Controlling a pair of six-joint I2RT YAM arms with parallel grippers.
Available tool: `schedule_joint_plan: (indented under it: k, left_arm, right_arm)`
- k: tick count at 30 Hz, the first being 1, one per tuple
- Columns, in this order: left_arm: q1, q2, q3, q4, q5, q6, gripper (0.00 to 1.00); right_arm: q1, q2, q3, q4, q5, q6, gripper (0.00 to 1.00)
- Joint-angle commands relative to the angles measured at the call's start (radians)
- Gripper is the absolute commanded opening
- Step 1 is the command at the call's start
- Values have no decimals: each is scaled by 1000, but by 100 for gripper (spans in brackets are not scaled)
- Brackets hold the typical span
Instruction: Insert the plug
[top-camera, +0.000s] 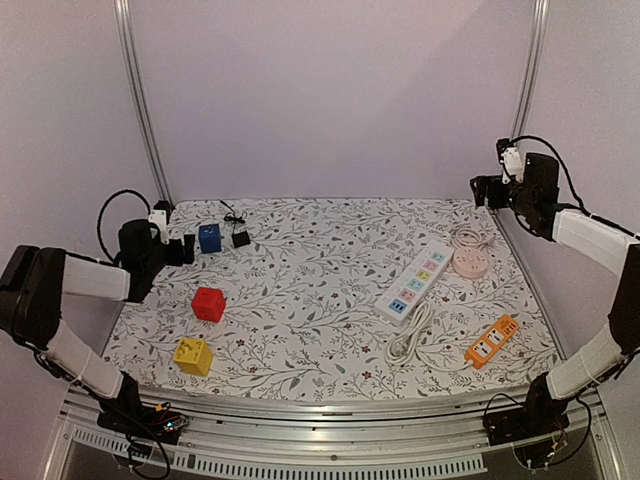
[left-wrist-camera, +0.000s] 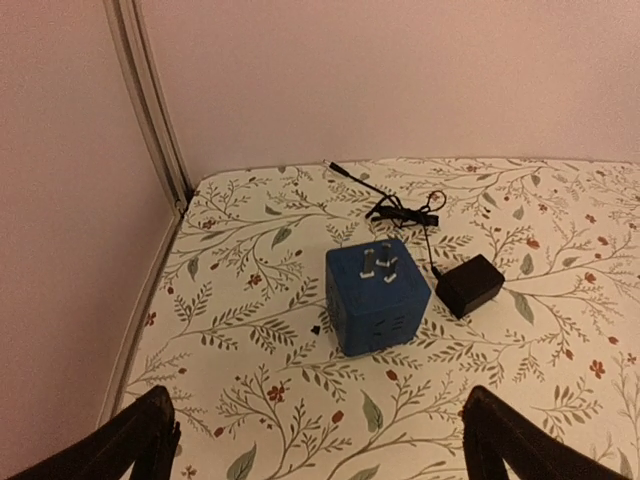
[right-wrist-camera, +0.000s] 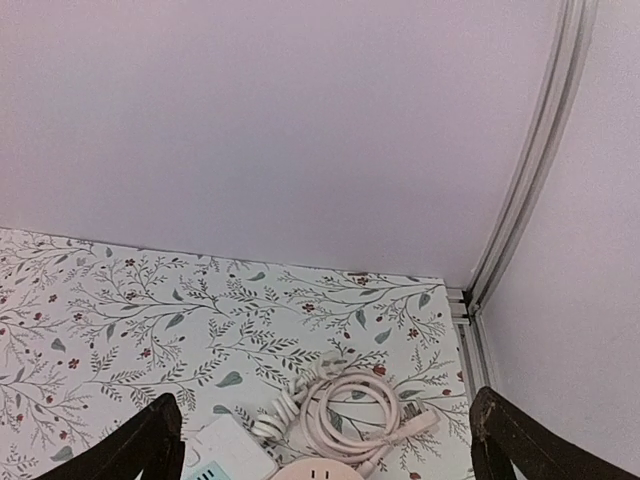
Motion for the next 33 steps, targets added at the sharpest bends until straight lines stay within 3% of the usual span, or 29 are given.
schedule_joint_plan:
  k: [1, 3, 5, 8, 15, 23, 33]
  left_arm:
    - [11, -137, 298, -510, 96, 206, 100]
    - [15, -166, 414, -691, 157, 346, 99]
    - [13, -184, 541, -976, 256, 470, 100]
    - [-1, -203, 666, -1276, 402, 560, 100]
    - [-77, -317, 681, -1599, 495, 721, 99]
    - [-172, -321, 608, -1681, 439, 729, 99]
    - [-266, -315, 564, -1679, 432, 733, 99]
  right_arm:
    - [38, 141, 298, -588, -113, 30, 99]
    - [49, 196, 361, -657, -100, 75, 99]
    - [52, 243, 417, -692, -116, 104, 99]
    - [58, 348, 533, -770, -131, 122, 99]
    - [62, 678, 844, -939, -91, 203, 87]
    - [73, 904, 953, -950, -139, 295, 70]
    - [109, 833, 726, -947, -182, 293, 57]
